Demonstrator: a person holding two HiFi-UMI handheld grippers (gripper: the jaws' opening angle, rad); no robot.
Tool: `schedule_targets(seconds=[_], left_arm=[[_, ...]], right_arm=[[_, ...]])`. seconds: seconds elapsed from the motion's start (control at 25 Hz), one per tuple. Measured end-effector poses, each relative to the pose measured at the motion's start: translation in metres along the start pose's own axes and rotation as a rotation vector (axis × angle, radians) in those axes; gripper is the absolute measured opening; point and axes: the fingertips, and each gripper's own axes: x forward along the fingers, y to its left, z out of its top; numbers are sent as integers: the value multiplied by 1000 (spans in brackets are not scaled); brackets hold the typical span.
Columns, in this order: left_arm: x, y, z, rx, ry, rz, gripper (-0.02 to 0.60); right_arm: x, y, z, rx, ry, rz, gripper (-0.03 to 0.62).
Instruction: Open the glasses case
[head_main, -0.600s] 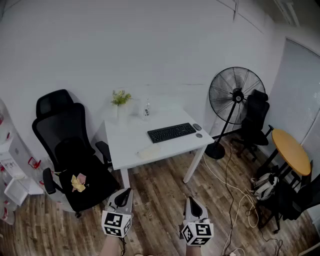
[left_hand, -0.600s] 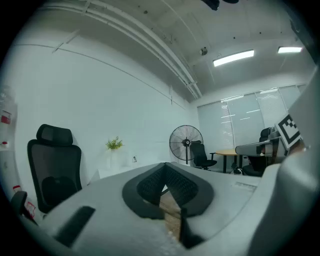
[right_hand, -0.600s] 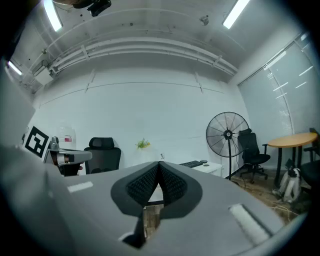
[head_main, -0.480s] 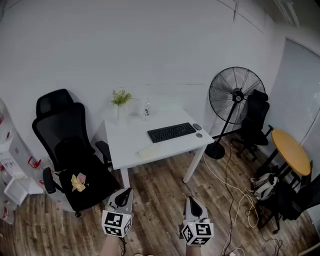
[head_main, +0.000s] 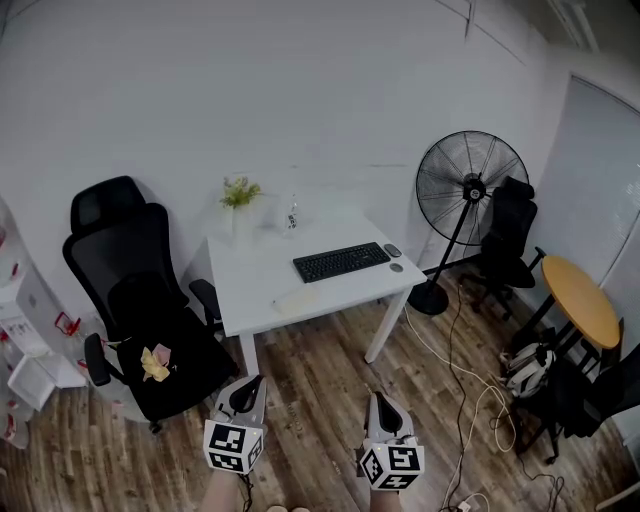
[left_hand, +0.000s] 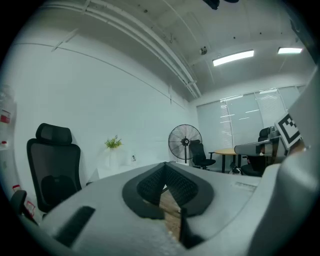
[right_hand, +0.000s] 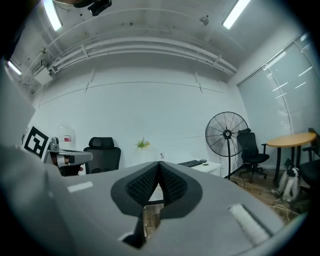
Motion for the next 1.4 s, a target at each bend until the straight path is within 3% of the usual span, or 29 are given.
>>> schedule_targets(seconds=[0.56, 1.04, 1.4], left_arm=[[-1, 1, -3, -1, 8, -7, 8], [3, 12, -10, -10, 16, -9, 8], [18, 28, -14, -21, 22, -26, 8]], right_arm=[[-3, 3, 2, 19, -25, -2, 15], [8, 15, -6, 63, -31, 63, 190], [32, 27, -9, 52, -11, 81, 212]])
